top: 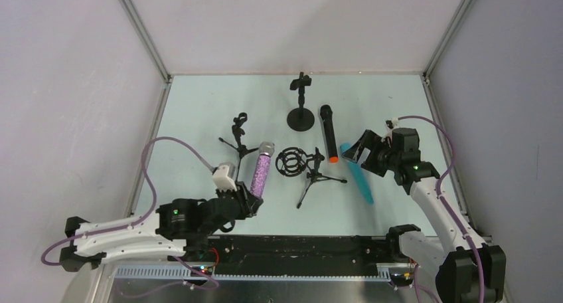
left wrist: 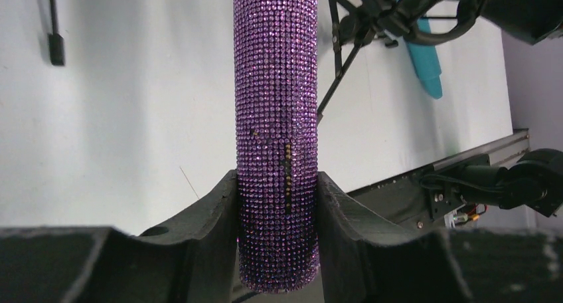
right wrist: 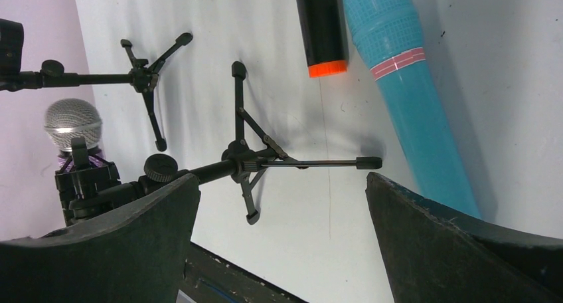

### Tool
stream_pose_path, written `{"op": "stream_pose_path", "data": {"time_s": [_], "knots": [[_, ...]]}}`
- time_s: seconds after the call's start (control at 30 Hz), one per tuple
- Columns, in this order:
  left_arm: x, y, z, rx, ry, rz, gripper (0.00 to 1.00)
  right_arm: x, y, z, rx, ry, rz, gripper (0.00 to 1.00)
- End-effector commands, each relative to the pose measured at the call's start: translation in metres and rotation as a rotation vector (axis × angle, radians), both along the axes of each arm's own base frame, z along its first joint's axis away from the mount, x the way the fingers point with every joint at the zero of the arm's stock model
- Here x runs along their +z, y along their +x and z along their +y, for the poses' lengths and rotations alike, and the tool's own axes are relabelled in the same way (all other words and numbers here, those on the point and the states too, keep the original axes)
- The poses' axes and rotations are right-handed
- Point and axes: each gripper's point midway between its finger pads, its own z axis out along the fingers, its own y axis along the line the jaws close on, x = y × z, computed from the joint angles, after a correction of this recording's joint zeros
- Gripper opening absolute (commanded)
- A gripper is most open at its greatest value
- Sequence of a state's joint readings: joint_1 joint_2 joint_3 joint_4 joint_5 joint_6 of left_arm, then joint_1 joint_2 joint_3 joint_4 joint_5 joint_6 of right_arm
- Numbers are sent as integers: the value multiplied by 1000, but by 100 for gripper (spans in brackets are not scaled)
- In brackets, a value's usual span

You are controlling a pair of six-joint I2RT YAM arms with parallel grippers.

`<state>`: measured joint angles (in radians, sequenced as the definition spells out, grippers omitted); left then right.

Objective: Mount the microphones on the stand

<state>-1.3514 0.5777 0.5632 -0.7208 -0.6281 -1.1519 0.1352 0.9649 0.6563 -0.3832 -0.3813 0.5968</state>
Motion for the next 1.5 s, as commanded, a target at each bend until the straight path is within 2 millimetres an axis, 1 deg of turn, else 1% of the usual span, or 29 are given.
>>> {"op": "stream_pose_path", "data": {"time_s": [0.0,0.2,0.27,0.3,0.33,0.47,0.5,0.6,0.63,0.67,0.7,0.73,0.87,0.9,0.93,0.97,1.0,1.03,1.07,1.13,1.17,1.2,1.23,1.27,1.3,1.33,1.37,1.4,1.47], "knots": [[30,21,17,72,3,-138,0,14,4,3,5,34,-49,100],[56,34,28,114,67,-232,0,18,2,5,9,45,-57,100],[73,40,30,136,68,-268,0,20,1,6,16,52,-63,100],[77,42,30,144,76,-278,0,22,1,7,20,55,-69,100],[87,45,32,165,68,-299,0,24,0,8,28,62,-73,100],[115,53,37,229,38,-343,0,35,-2,15,69,95,-109,100],[119,55,37,239,43,-354,0,40,-4,19,91,109,-128,100],[139,58,33,241,22,-379,0,52,-6,25,133,134,-179,100],[141,58,29,219,43,-390,0,57,-8,27,150,144,-195,100],[150,59,24,212,17,-400,0,61,-8,29,160,149,-214,100],[150,58,16,172,46,-412,0,66,-11,31,175,158,-229,100],[158,58,9,159,20,-422,0,70,-11,32,182,164,-245,100],[168,55,-24,36,23,-450,0,89,-20,40,251,203,-316,100],[174,55,-31,25,-1,-458,0,92,-22,41,263,210,-325,100],[173,54,-38,-7,6,-460,0,97,-25,44,288,224,-344,100],[179,54,-44,-14,-19,-467,0,101,-26,45,301,232,-360,100],[178,52,-52,-48,-17,-468,0,106,-31,48,327,247,-373,100],[183,52,-58,-56,-42,-476,0,111,-33,49,341,257,-391,100],[183,51,-65,-88,-47,-477,0,116,-37,51,363,269,-406,100],[193,50,-78,-124,-106,-489,0,126,-44,54,393,293,-437,100],[193,49,-83,-137,-118,-490,0,134,-46,55,406,299,-468,100],[200,47,-90,-161,-164,-501,0,138,-50,57,421,316,-473,100],[200,44,-96,-194,-185,-504,0,145,-53,57,430,322,-503,100],[211,43,-101,-208,-241,-531,0,149,-57,58,439,339,-505,100],[207,38,-106,-245,-259,-534,0,157,-59,59,449,345,-542,100],[222,38,-109,-241,-334,-566,0,163,-62,60,456,364,-547,100],[220,33,-112,-271,-359,-570,0,171,-65,60,464,370,-584,100],[231,33,-113,-269,-412,-587,0,176,-68,61,468,390,-585,100],[235,29,-115,-298,-458,-599,0,188,-74,62,476,418,-615,100]]}}
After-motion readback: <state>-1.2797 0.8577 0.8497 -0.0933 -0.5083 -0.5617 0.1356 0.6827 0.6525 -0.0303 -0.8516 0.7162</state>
